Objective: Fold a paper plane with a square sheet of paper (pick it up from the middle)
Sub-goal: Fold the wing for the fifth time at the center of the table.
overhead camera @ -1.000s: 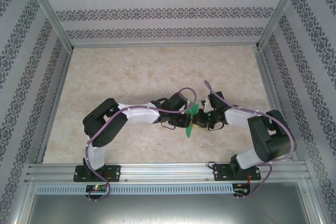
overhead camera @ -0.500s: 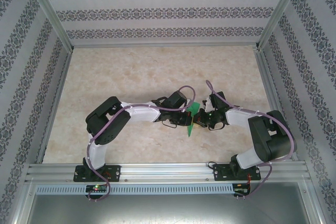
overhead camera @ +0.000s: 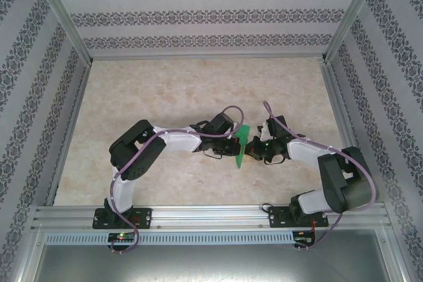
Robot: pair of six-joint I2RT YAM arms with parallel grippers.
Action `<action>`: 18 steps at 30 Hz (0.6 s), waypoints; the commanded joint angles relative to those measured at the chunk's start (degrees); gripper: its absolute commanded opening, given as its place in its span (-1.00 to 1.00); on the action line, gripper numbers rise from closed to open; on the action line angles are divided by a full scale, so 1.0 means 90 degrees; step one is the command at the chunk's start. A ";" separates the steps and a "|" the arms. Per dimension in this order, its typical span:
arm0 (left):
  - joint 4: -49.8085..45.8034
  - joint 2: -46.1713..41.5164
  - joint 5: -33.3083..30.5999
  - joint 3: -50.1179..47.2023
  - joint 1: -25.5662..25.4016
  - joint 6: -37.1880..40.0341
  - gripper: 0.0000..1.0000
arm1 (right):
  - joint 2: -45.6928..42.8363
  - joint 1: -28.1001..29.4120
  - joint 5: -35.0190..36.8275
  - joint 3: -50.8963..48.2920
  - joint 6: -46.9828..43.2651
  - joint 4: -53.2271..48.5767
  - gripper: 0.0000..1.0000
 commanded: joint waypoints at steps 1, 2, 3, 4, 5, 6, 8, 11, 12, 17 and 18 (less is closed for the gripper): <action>0.0173 -0.0012 0.0012 -0.0015 0.0076 -0.0057 -0.89 | 0.0101 -0.0054 -0.0004 -0.0032 -0.0044 -0.0102 -0.92; 0.0178 -0.0012 0.0024 -0.0008 0.0076 -0.0061 -0.89 | 0.0149 -0.0047 -0.0043 -0.0025 -0.0024 -0.0033 -0.93; 0.0194 -0.0012 0.0052 -0.0006 0.0085 -0.0070 -0.89 | 0.0185 -0.0047 -0.0111 -0.0025 0.0005 0.0067 -0.92; 0.0197 0.0006 0.0087 0.0008 0.0085 -0.0075 -0.89 | 0.0216 -0.0050 -0.0153 -0.0018 0.0033 0.0157 -0.92; 0.0195 -0.0001 0.0096 0.0007 0.0085 -0.0075 -0.89 | 0.0232 -0.0049 -0.0174 -0.0010 0.0042 0.0189 -0.92; 0.0202 -0.0009 0.0103 0.0014 0.0085 -0.0078 -0.89 | 0.0258 -0.0055 -0.0185 0.0011 0.0034 0.0192 -0.92; 0.0200 -0.0002 0.0130 0.0033 0.0095 -0.0081 -0.88 | 0.0317 -0.0046 -0.0204 0.0034 0.0007 0.0201 -0.92; 0.0249 0.0021 0.0191 0.0050 0.0107 -0.0107 -0.88 | 0.0465 -0.0049 -0.0286 0.0005 0.0043 0.0373 -0.92; 0.0239 0.0036 0.0217 0.0087 0.0105 -0.0115 -0.89 | 0.0512 -0.0047 -0.0334 -0.0014 0.0072 0.0450 -0.92; 0.0260 0.0079 0.0244 0.0177 0.0124 -0.0136 -0.89 | 0.0684 -0.0044 -0.0365 0.0015 0.0037 0.0496 -0.92; 0.0251 0.0093 0.0248 0.0194 0.0124 -0.0136 -0.88 | 0.0697 -0.0046 -0.0370 0.0009 0.0035 0.0509 -0.92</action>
